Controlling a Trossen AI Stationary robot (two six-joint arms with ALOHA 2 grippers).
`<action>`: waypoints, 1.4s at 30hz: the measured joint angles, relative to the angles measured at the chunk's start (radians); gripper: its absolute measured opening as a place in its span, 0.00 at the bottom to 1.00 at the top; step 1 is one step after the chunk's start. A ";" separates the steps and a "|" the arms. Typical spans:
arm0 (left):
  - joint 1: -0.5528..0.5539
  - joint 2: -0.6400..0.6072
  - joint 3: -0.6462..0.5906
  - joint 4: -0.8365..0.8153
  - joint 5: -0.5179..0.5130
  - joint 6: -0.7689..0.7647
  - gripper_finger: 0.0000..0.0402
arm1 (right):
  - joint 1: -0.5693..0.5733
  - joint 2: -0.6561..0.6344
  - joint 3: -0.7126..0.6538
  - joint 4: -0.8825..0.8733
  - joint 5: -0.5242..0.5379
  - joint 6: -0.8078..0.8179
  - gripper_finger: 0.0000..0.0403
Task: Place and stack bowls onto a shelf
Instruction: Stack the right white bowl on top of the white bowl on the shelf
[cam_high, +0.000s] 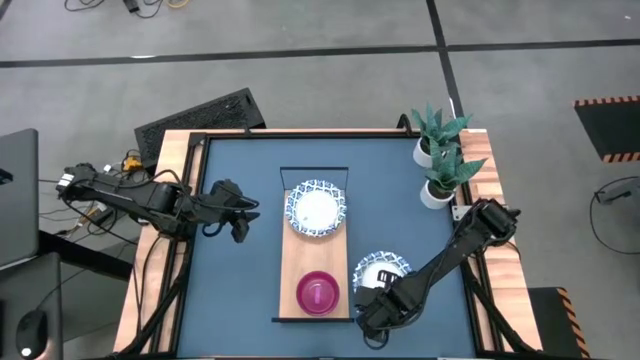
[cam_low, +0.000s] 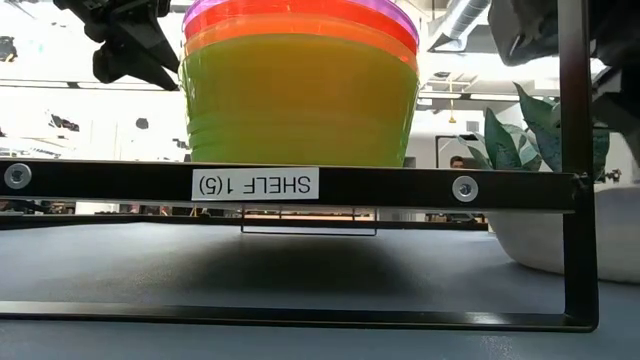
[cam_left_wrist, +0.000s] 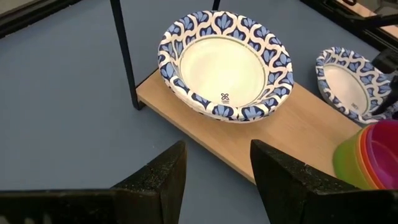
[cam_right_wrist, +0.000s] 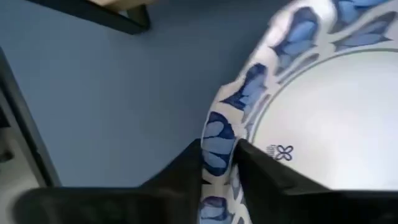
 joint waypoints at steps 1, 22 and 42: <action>0.000 0.000 0.000 0.000 0.000 0.000 0.40 | 0.000 -0.002 0.000 -0.005 0.001 0.000 0.24; 0.000 0.000 0.000 0.000 -0.006 -0.007 0.40 | -0.222 -0.287 0.161 -0.435 0.242 -0.284 0.05; 0.000 0.000 0.001 -0.005 -0.013 -0.034 0.40 | -0.522 -0.011 0.541 -0.339 0.179 -1.018 0.05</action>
